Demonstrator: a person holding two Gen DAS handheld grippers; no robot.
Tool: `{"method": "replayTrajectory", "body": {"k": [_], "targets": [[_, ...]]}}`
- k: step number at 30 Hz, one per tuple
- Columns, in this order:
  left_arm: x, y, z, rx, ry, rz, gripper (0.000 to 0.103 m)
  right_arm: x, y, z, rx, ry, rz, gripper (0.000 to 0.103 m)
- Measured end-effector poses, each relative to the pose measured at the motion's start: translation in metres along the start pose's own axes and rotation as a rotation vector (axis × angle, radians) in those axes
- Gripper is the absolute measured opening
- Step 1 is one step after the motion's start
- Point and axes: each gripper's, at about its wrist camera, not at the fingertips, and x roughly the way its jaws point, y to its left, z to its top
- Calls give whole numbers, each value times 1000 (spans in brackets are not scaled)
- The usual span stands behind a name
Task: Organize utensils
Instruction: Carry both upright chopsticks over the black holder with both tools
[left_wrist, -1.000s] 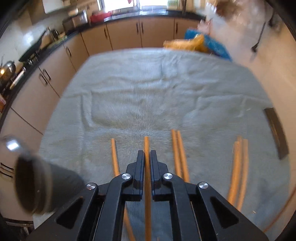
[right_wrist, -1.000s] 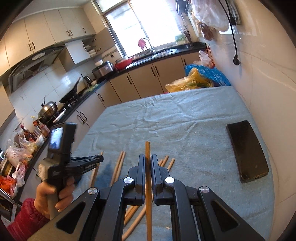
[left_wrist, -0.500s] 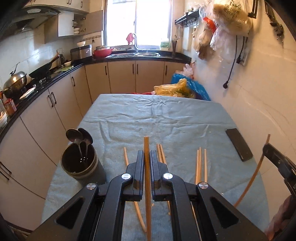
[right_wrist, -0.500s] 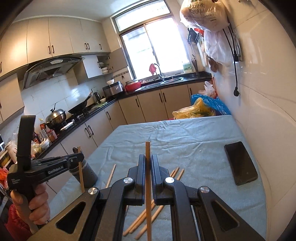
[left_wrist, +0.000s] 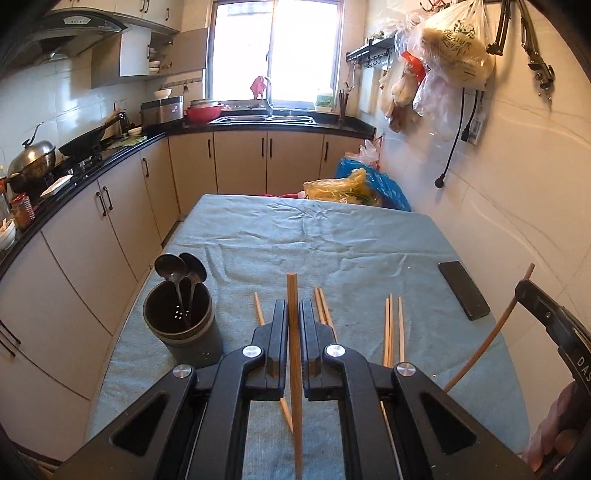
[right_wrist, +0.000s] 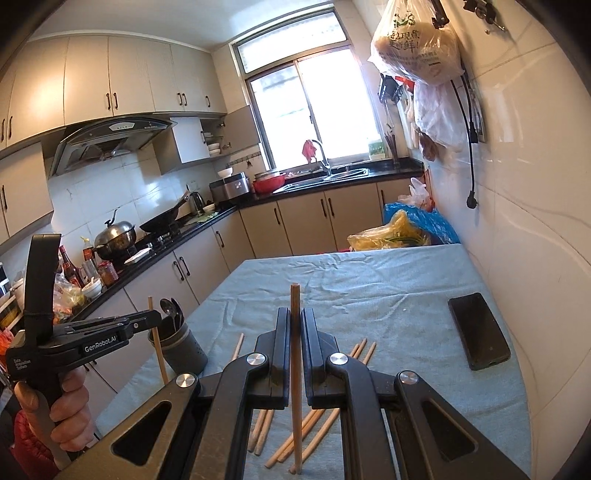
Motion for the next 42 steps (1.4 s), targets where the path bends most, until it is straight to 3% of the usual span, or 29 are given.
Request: {"method": "replayTrajectory", "body": {"k": [15,29,42], "targets": [[-19,7,2,-15,-33,-12,6,-6,6,4,-9,-9,21,6],[-21,15,10,-31,-18,-33,6,-9,8,11,-4,-15,33,6],[-42,3,10,30,-75,-82,5,-6,11,10,-9,-15,39,6]]}}
